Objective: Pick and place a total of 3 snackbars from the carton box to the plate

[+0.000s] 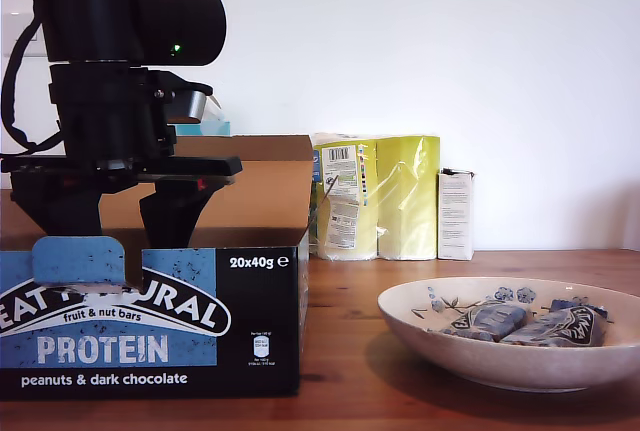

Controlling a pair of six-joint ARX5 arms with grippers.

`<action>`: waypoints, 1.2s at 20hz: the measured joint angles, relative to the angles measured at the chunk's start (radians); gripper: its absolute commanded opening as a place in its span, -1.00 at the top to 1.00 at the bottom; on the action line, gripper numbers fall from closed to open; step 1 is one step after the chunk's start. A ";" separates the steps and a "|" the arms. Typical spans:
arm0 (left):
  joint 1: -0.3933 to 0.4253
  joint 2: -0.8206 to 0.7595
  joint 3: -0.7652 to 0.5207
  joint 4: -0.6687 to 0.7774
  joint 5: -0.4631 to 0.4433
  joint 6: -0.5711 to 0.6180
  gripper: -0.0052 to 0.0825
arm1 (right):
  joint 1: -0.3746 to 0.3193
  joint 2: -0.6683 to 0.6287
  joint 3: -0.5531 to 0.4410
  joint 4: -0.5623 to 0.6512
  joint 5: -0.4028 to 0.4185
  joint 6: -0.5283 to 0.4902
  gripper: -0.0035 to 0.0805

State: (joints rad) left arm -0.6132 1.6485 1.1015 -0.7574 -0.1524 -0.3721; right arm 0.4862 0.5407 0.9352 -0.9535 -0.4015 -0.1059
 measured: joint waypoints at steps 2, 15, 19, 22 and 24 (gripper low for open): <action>0.001 0.003 0.000 0.002 0.000 0.000 -0.41 | 0.000 0.000 0.000 0.000 0.000 -0.001 0.95; 0.037 0.096 0.000 0.045 0.056 0.000 -0.33 | 0.000 0.000 0.000 0.002 0.000 -0.001 0.95; 0.040 0.101 0.000 0.051 0.072 0.000 0.17 | 0.000 0.000 0.000 0.002 0.000 -0.001 0.95; 0.040 0.101 0.000 0.052 0.074 0.000 0.38 | 0.000 0.000 0.000 0.003 0.000 -0.023 0.95; 0.039 0.101 0.000 0.055 0.072 0.010 0.39 | 0.000 0.000 0.000 0.002 0.018 -0.024 0.95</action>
State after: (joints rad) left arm -0.5739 1.7496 1.1019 -0.7029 -0.0803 -0.3626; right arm 0.4862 0.5407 0.9352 -0.9520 -0.3836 -0.1295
